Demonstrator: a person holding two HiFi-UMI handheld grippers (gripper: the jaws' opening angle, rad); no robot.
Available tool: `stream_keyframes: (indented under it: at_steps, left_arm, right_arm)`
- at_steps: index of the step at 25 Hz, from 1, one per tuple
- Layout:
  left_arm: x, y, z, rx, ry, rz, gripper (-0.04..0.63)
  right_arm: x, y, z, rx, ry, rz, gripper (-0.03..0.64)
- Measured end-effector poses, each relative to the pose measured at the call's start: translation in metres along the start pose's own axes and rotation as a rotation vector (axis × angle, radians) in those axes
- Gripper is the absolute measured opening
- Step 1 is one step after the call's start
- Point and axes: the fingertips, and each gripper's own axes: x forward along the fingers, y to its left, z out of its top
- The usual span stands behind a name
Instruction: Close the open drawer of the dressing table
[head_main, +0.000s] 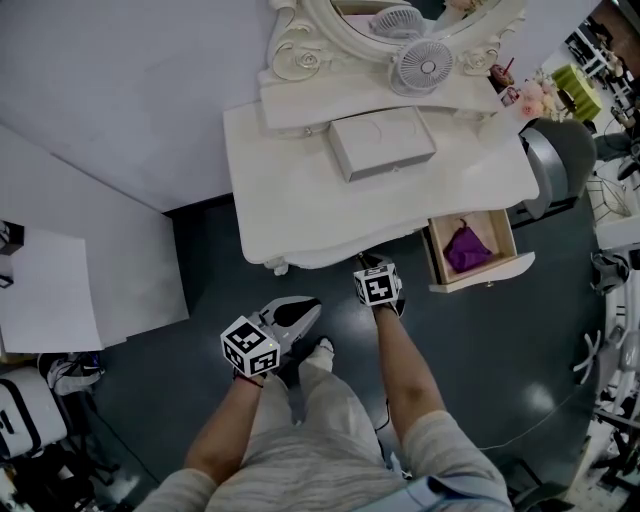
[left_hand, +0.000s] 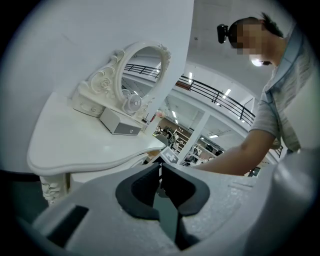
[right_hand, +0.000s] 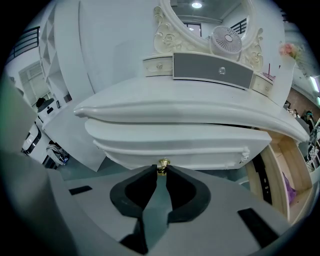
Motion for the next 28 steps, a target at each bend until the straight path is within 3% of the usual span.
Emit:
stream_keyframes:
  at_steps: [28]
  left_arm:
    - [-0.006,0.007,-0.005,-0.009,-0.004,0.012,0.028]
  right_arm:
    - [0.020,-0.007,0.030,0.029,-0.046,-0.045,0.057]
